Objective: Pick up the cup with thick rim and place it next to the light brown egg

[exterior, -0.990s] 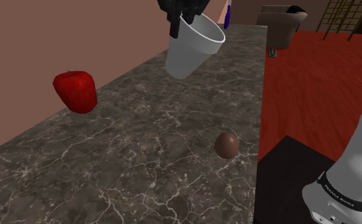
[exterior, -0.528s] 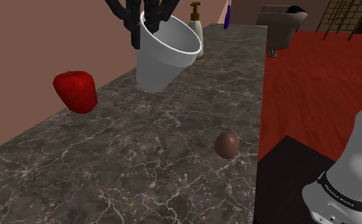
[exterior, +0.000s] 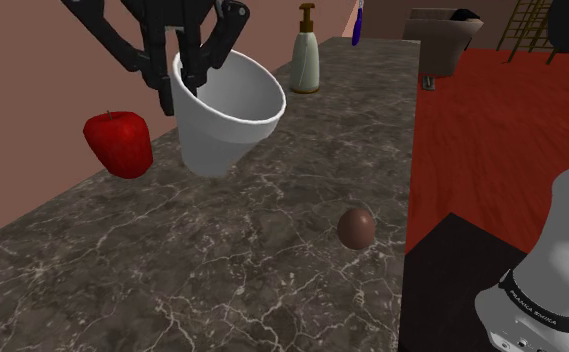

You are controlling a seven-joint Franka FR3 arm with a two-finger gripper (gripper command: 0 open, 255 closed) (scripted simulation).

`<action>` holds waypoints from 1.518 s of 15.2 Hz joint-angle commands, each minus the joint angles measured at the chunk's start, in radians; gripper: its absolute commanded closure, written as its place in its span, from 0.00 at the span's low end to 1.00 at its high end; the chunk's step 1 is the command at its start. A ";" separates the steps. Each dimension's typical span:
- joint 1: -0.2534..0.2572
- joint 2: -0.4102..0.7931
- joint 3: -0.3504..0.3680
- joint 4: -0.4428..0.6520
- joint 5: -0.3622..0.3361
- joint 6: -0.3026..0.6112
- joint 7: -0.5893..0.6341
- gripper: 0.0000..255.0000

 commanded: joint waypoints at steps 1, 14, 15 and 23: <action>-0.015 -0.030 -0.001 -0.071 0.018 0.045 0.000 1.00; -0.061 -0.126 -0.013 -0.371 0.073 0.262 -0.013 1.00; -0.063 -0.131 -0.014 -0.389 0.076 0.277 -0.013 1.00; -0.068 -0.144 -0.015 -0.458 0.082 0.334 -0.014 1.00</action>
